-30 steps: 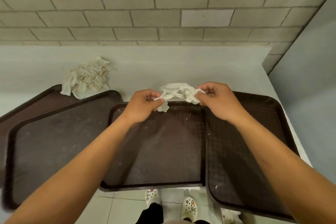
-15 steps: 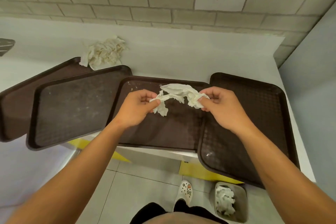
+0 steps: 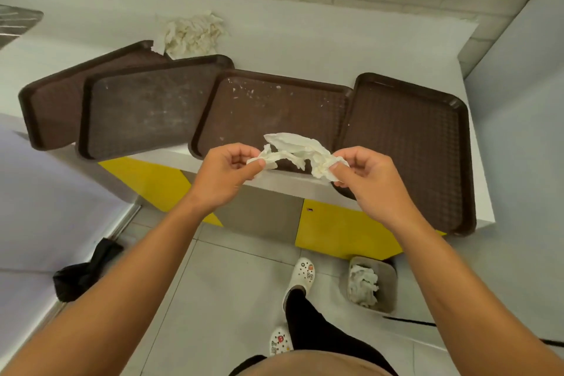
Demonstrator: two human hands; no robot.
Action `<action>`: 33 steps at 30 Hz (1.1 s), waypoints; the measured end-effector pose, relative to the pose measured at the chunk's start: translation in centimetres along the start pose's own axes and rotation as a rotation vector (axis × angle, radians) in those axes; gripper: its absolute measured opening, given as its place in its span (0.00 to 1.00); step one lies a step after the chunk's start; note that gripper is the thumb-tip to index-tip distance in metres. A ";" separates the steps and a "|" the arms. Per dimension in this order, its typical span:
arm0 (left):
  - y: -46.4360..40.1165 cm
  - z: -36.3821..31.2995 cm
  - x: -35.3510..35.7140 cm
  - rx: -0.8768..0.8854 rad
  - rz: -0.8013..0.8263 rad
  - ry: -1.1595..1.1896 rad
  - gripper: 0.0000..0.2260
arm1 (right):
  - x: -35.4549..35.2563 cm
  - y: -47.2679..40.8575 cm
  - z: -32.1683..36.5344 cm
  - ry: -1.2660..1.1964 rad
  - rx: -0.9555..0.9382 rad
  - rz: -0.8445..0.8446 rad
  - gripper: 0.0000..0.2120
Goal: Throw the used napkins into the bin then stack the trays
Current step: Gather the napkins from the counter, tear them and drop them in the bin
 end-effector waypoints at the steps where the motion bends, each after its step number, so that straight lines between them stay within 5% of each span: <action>1: 1.1 0.1 0.2 -0.005 -0.003 0.007 0.03 | 0.0 1.2 -0.2 -0.007 0.002 -0.001 0.05; 18: 10.5 8.2 7.4 -0.204 0.161 -0.025 0.04 | -1.1 13.6 -11.5 0.050 0.300 -0.018 0.05; 33: 12.1 18.8 21.7 -0.428 0.228 -0.115 0.02 | -5.6 19.1 -26.8 0.021 0.592 -0.012 0.04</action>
Point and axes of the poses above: each hand's wrist, its own y-axis away from the middle knuckle, its own x-axis out of the palm, z = x × y, the point moved 2 cm from there along -y, towards the middle knuckle, and after that the axes turned 4 degrees about y, right-handed, at the moved point
